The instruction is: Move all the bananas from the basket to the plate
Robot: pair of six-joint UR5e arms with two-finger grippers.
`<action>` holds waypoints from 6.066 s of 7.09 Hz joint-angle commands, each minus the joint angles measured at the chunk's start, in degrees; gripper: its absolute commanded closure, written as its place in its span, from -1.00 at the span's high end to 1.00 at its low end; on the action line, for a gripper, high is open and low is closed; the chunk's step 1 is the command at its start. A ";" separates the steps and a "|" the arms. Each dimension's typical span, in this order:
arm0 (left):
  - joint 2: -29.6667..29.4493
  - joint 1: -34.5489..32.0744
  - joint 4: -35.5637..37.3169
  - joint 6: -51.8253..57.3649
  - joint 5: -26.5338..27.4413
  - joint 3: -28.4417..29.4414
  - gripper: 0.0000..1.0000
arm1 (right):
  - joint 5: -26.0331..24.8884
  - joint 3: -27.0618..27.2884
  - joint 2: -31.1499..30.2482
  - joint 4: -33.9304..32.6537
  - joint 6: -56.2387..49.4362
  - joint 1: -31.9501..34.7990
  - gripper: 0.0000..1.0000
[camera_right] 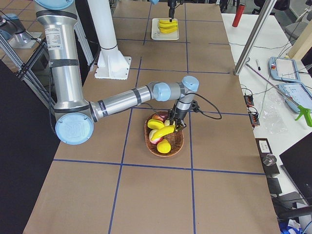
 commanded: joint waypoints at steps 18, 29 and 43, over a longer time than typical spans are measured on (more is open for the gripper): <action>-14.54 7.76 -36.25 -27.09 -0.24 6.56 1.00 | -4.88 -8.79 25.29 55.19 105.61 -24.48 -0.96; -22.74 23.04 -38.23 -26.74 10.54 8.00 1.00 | -5.07 -10.56 32.69 55.30 107.48 -30.92 -0.90; -23.27 24.65 -38.15 -26.92 12.68 7.65 0.24 | -4.98 -10.21 33.48 55.39 110.20 -31.88 -0.86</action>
